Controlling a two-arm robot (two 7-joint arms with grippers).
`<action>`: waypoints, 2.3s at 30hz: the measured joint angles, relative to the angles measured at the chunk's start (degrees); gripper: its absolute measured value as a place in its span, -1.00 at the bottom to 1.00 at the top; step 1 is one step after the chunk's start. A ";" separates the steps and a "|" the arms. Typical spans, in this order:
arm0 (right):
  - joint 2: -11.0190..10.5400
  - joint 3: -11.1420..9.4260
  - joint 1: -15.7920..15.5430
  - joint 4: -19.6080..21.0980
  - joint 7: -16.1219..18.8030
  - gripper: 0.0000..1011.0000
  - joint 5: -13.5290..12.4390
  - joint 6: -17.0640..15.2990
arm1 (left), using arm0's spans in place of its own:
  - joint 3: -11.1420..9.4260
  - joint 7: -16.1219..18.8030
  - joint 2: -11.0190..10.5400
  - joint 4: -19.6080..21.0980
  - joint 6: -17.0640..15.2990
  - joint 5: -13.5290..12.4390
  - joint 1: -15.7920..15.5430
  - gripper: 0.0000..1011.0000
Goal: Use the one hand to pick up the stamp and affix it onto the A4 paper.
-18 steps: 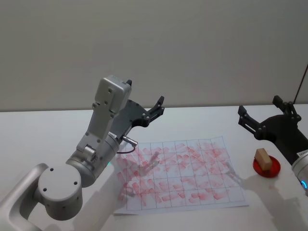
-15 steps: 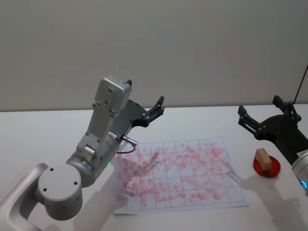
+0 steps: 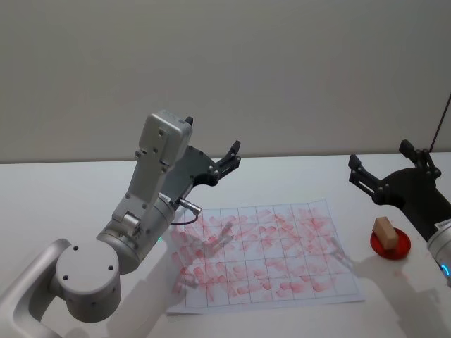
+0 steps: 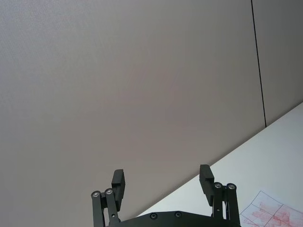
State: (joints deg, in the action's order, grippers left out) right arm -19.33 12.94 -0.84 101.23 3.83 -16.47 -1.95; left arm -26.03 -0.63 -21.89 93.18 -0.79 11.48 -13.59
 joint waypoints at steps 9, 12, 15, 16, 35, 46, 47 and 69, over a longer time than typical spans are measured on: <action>0.00 0.00 0.00 0.00 0.00 0.98 0.00 0.00 | 0.00 0.00 0.00 0.00 0.00 0.00 0.00 0.98; 0.00 0.00 0.00 0.00 0.00 0.98 0.00 0.00 | 0.00 0.00 0.00 0.00 0.00 0.00 0.00 0.98; -0.05 -0.04 -0.07 0.00 0.00 0.98 0.00 0.00 | 0.00 0.00 0.00 0.00 0.00 0.00 0.00 0.98; -0.10 -0.07 -0.15 0.00 -0.02 0.98 -0.02 0.00 | 0.00 0.00 0.00 0.00 0.00 0.00 0.00 0.98; -4.69 -2.56 -9.76 3.75 -5.90 0.98 -6.32 -0.36 | 0.00 0.00 0.00 0.00 0.00 0.00 0.00 0.98; -5.41 -3.55 -10.77 1.94 -7.25 0.98 -8.18 -2.19 | 0.00 0.00 0.00 0.00 0.00 0.00 0.00 0.98; -5.32 -3.56 -10.54 1.41 -7.08 0.98 -8.22 -2.52 | 0.00 0.00 0.00 0.00 0.00 0.00 0.00 0.98; -2.30 -2.49 -4.66 -7.61 -1.96 0.98 -6.27 -7.35 | 0.00 0.00 0.00 0.00 0.00 0.00 0.00 0.98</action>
State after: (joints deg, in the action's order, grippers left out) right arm -21.63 10.45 -5.49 93.61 1.86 -22.73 -9.29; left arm -26.03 -0.63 -21.89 93.18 -0.79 11.48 -13.59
